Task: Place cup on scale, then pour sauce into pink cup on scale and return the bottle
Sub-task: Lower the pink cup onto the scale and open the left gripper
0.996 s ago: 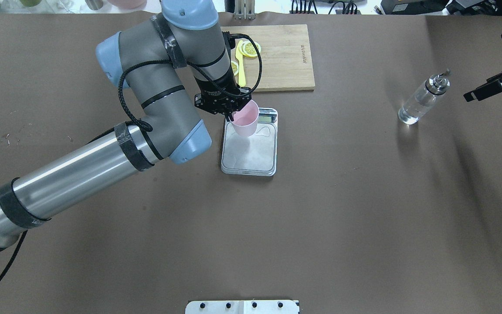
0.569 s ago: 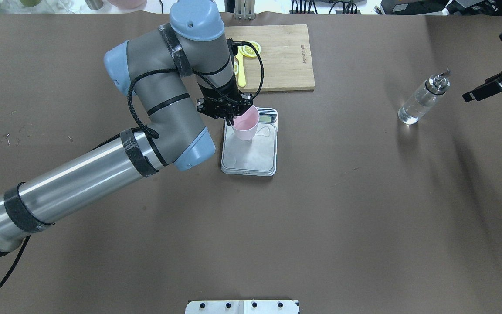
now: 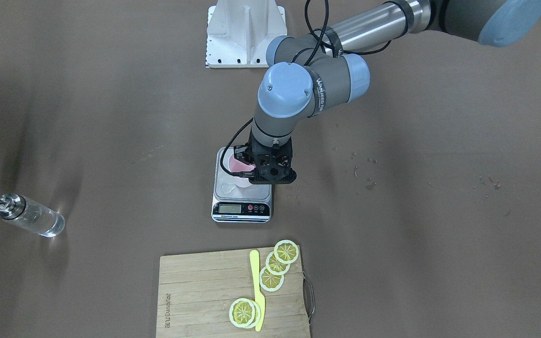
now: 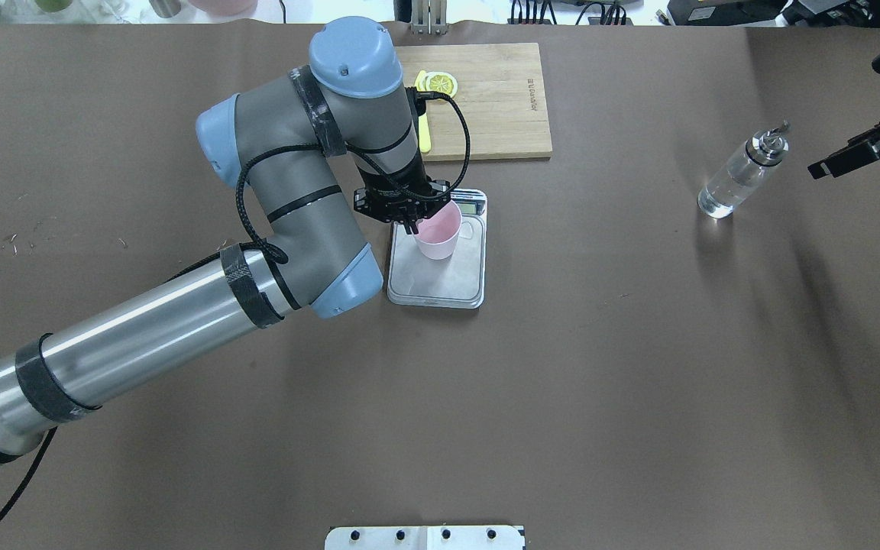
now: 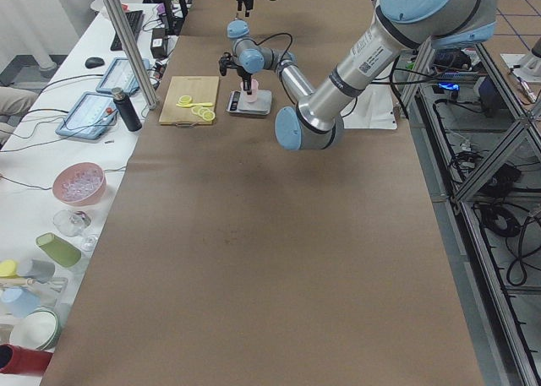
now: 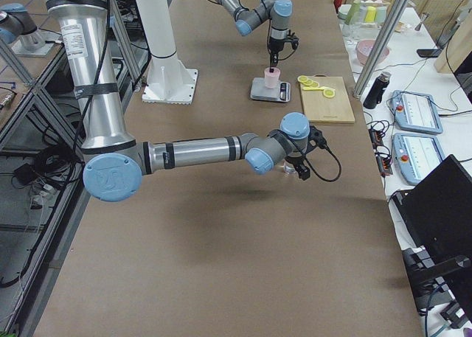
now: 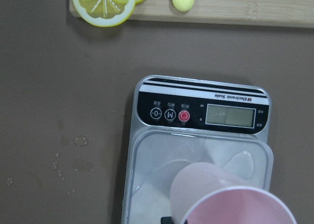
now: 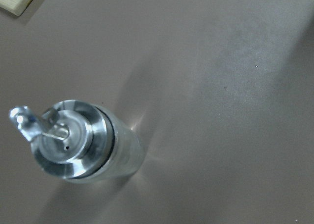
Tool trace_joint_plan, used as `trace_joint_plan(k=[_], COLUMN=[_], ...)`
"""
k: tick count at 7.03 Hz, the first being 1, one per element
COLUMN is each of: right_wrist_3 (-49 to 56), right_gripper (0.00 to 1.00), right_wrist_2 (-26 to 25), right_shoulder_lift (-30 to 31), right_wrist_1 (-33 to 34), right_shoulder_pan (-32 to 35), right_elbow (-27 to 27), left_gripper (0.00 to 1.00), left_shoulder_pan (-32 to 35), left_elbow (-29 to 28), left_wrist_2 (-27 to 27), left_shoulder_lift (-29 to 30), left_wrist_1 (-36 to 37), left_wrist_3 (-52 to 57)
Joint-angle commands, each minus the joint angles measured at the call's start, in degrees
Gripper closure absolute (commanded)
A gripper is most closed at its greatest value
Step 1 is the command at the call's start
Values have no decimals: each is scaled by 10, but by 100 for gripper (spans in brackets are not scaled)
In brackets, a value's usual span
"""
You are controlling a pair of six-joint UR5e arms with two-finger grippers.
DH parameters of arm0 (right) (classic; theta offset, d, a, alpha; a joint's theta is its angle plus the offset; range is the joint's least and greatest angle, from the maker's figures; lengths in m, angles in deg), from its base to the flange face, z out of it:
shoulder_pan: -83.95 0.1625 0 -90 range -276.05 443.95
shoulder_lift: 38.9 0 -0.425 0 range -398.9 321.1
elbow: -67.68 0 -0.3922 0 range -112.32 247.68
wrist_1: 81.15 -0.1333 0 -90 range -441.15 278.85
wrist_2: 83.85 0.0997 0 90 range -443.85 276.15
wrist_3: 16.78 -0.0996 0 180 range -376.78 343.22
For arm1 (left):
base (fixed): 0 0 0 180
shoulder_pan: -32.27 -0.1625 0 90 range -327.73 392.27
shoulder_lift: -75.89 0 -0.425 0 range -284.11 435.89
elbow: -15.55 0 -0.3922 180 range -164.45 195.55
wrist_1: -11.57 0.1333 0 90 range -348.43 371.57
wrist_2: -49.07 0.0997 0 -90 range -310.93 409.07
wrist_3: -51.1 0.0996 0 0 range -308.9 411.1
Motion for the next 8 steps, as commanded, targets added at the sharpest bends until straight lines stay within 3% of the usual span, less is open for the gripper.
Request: trace_joint_plan(k=[1,2,3,5,8], right_wrist_3=[0,0,0,0,0], right_gripper=[0,0,0,0,0], right_wrist_2=[0,1,1,1,2], right_shoulder_lift=[-6,-7,-7,-7,-5], right_wrist_1=[0,-1,-1,0,-1], right_shoulder_pan=[0,0,0,0,0], right_elbow=[6,9,9,10,10], left_gripper=[100,51,27,9,3], left_shoulder_pan=[-5,-4,-4,-3,14], left_elbow=[3,5,9,20,54], left_wrist_2=[5,5,5,4,0], left_shoulder_lift=[-1,-1,-1,-1,-6], left_wrist_1=[-1,-1,-1,2,10], left_wrist_3=[-3,2,-3,-5,-5])
